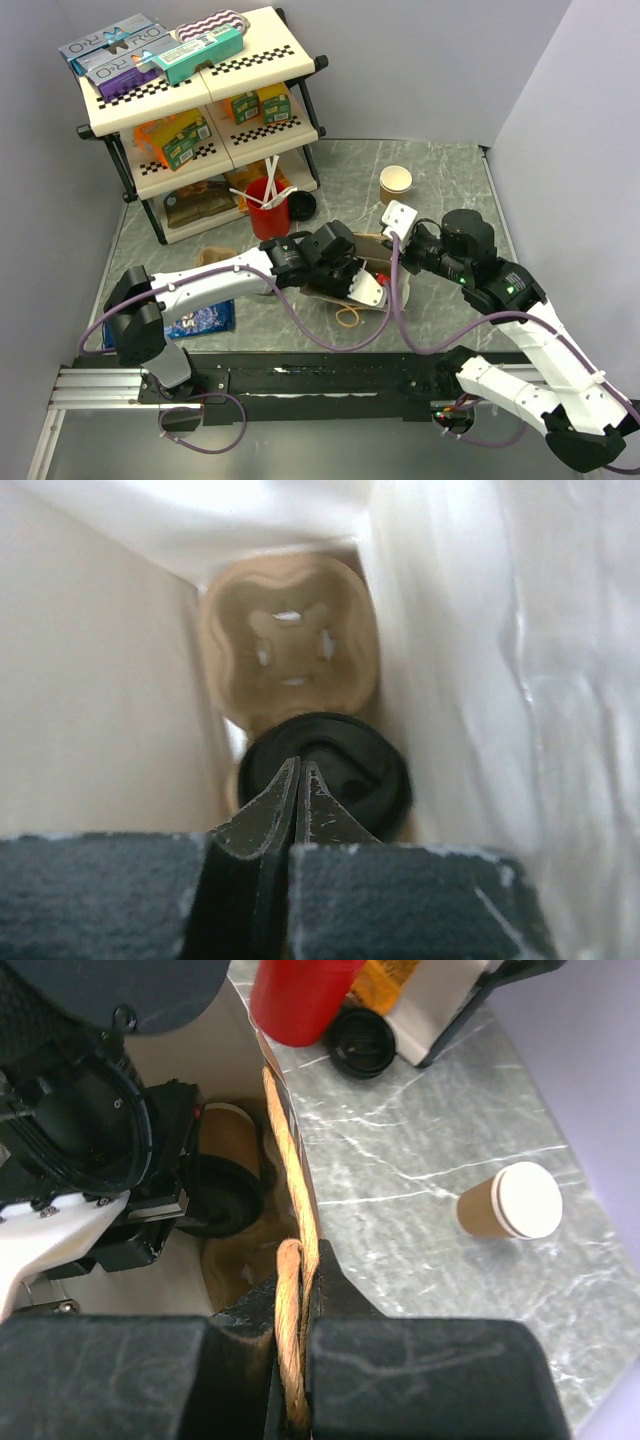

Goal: Pack the takeout coffee

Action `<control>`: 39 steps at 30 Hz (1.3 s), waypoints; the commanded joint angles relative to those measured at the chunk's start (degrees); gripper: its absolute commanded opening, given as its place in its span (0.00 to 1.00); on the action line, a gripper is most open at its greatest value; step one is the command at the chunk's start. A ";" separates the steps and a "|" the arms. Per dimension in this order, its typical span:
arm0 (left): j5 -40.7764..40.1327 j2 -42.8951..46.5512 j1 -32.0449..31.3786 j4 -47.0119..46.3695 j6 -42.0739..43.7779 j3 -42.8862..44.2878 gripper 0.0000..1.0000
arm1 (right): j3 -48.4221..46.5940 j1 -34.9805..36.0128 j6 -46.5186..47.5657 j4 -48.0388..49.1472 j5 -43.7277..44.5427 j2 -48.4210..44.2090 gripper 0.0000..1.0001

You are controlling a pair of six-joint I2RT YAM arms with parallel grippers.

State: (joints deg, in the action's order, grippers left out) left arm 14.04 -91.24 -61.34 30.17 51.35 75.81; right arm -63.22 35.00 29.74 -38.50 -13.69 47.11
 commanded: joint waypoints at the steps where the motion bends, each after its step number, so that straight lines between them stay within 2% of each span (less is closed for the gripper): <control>1: -2.61 1.42 0.43 -6.44 -2.50 -0.75 0.01 | -1.29 0.94 2.52 5.89 4.46 -1.15 0.00; 6: -4.64 -0.33 1.57 -9.43 -0.38 -1.45 0.01 | 0.46 1.29 5.15 8.61 6.31 -1.15 0.00; 18: -2.18 -1.83 2.81 -15.49 -10.13 -3.74 0.01 | 8.37 2.70 4.45 9.94 4.99 -3.52 0.00; 26: -0.07 -4.73 2.89 -13.22 -8.38 -0.67 0.01 | 8.20 2.70 4.54 9.76 5.17 -3.61 0.00; 39: -10.43 -4.65 5.53 -8.91 -8.20 1.71 0.01 | 7.76 2.61 5.24 8.09 5.96 -3.87 0.00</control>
State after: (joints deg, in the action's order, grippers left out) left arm 7.92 -97.01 -57.34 19.90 44.01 74.72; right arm -55.09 37.28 34.74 -30.70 -8.40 44.36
